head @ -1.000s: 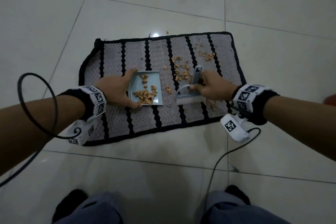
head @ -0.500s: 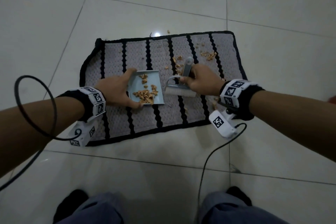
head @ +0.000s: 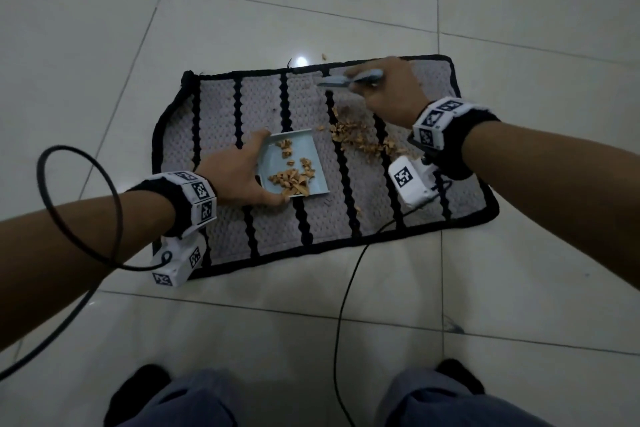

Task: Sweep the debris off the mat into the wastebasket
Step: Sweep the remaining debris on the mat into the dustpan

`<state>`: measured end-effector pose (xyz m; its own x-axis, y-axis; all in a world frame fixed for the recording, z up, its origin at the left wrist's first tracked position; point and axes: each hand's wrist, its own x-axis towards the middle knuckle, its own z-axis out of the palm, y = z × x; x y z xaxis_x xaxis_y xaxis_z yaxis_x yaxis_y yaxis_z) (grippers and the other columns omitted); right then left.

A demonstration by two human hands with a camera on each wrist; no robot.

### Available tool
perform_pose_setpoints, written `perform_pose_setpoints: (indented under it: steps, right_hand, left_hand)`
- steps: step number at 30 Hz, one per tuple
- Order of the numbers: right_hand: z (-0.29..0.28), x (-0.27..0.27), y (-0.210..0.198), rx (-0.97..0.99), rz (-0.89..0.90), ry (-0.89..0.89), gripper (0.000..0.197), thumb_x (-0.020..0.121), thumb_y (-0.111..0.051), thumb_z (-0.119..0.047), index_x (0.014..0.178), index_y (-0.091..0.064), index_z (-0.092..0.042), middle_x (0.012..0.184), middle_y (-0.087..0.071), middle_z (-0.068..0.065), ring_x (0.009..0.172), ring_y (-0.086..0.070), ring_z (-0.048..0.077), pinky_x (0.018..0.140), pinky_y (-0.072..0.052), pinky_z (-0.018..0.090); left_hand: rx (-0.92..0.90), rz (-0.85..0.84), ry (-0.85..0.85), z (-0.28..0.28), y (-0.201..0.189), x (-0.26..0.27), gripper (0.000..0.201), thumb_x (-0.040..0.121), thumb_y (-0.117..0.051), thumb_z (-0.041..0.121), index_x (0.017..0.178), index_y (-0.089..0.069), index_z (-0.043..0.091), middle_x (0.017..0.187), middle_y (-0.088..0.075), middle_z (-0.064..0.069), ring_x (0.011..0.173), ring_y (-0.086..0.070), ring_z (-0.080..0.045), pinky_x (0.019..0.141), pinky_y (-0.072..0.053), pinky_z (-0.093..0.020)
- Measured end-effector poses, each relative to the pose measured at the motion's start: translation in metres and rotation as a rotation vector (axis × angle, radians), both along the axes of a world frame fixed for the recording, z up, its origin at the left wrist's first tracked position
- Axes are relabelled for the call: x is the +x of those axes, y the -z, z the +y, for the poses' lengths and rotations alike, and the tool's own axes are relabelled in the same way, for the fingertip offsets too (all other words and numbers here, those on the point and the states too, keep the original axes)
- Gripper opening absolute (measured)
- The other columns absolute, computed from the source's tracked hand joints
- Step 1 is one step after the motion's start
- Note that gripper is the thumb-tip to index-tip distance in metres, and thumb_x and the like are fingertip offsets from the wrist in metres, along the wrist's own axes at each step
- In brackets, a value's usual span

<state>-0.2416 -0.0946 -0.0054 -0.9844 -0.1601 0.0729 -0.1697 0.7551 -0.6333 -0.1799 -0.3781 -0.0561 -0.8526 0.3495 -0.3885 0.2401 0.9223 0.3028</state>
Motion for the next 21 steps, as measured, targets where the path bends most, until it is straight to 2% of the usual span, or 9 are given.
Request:
perform_pose_setpoints:
  steps: [5,7,10,13,15,16,18,19,21]
  right_hand:
    - [-0.001,-0.006,0.01,0.221,-0.149,-0.196,0.026,0.086,-0.065,-0.003,0.111,-0.074,-0.007,0.103,-0.074,0.015,0.084,-0.067,0.023,0.075,-0.053,0.03]
    - [0.009,0.0,0.01,0.235,-0.174,-0.223,0.026,0.088,-0.065,-0.003,0.113,-0.073,-0.007,0.104,-0.074,0.012,0.084,-0.067,0.023,0.074,-0.05,0.024]
    - [0.03,0.017,0.009,0.23,-0.174,-0.283,0.028,0.088,-0.063,0.003,0.112,-0.073,-0.008,0.099,-0.073,0.009,0.069,-0.061,0.016,0.061,-0.043,0.013]
    - [0.054,0.035,0.014,0.232,-0.181,-0.335,0.029,0.087,-0.065,0.003,0.112,-0.074,-0.01,0.105,-0.074,0.012,0.087,-0.069,0.026,0.075,-0.057,0.035]
    - [0.063,0.044,0.012,0.193,-0.172,-0.307,0.027,0.087,-0.067,0.0,0.111,-0.074,-0.009,0.103,-0.074,0.012,0.088,-0.07,0.025,0.079,-0.058,0.043]
    - [0.067,0.047,0.01,0.168,-0.163,-0.266,0.025,0.087,-0.067,-0.001,0.111,-0.073,-0.008,0.102,-0.074,0.01,0.083,-0.069,0.018,0.079,-0.059,0.036]
    - [0.072,0.052,0.003,0.114,-0.133,-0.142,0.025,0.09,-0.064,-0.004,0.114,-0.071,-0.003,0.099,-0.07,0.003,0.072,-0.06,-0.001,0.072,-0.05,0.008]
    - [0.074,0.054,0.001,0.089,-0.099,-0.069,0.025,0.093,-0.063,-0.008,0.116,-0.07,-0.002,0.098,-0.069,0.004,0.071,-0.058,-0.001,0.069,-0.046,0.004]
    - [0.081,0.055,-0.001,0.113,-0.042,0.086,0.024,0.097,-0.056,-0.016,0.11,-0.07,-0.001,0.087,-0.071,0.015,0.067,-0.06,0.017,0.064,-0.051,0.025]
  left_hand:
    - [-0.013,0.004,-0.012,0.002,0.001,0.0,0.119,0.063,-0.074,0.074,0.151,-0.01,0.026,0.089,-0.057,0.002,0.07,-0.057,-0.022,0.062,-0.047,-0.029]
    - [-0.011,-0.001,-0.027,0.001,0.0,-0.001,0.119,0.064,-0.074,0.073,0.151,-0.009,0.027,0.09,-0.057,0.002,0.07,-0.056,-0.021,0.062,-0.045,-0.028]
    - [0.015,-0.01,-0.042,0.001,-0.001,-0.002,0.118,0.065,-0.076,0.07,0.151,-0.009,0.025,0.089,-0.058,0.002,0.065,-0.054,-0.019,0.059,-0.043,-0.027]
    - [0.031,-0.004,-0.034,0.001,-0.002,-0.004,0.117,0.065,-0.076,0.068,0.151,-0.012,0.024,0.084,-0.057,0.002,0.059,-0.051,-0.014,0.05,-0.037,-0.024]
    - [0.04,-0.015,-0.027,0.004,-0.005,-0.005,0.116,0.066,-0.077,0.066,0.152,-0.012,0.023,0.091,-0.059,0.0,0.065,-0.053,-0.018,0.052,-0.037,-0.024]
    - [0.05,-0.021,-0.022,0.006,-0.007,-0.006,0.115,0.067,-0.078,0.064,0.153,-0.012,0.023,0.098,-0.06,-0.002,0.069,-0.053,-0.019,0.057,-0.038,-0.025]
    - [0.084,-0.028,-0.014,0.012,-0.008,-0.008,0.114,0.068,-0.079,0.061,0.153,-0.013,0.023,0.114,-0.061,-0.005,0.077,-0.051,-0.017,0.066,-0.039,-0.026]
    - [0.096,-0.027,-0.005,0.015,-0.008,-0.009,0.114,0.068,-0.079,0.061,0.153,-0.013,0.023,0.121,-0.061,-0.005,0.08,-0.05,-0.017,0.069,-0.04,-0.026]
    - [0.105,-0.033,0.008,0.021,-0.005,-0.012,0.116,0.066,-0.078,0.066,0.152,-0.012,0.024,0.125,-0.062,-0.005,0.082,-0.055,-0.018,0.071,-0.046,-0.028]
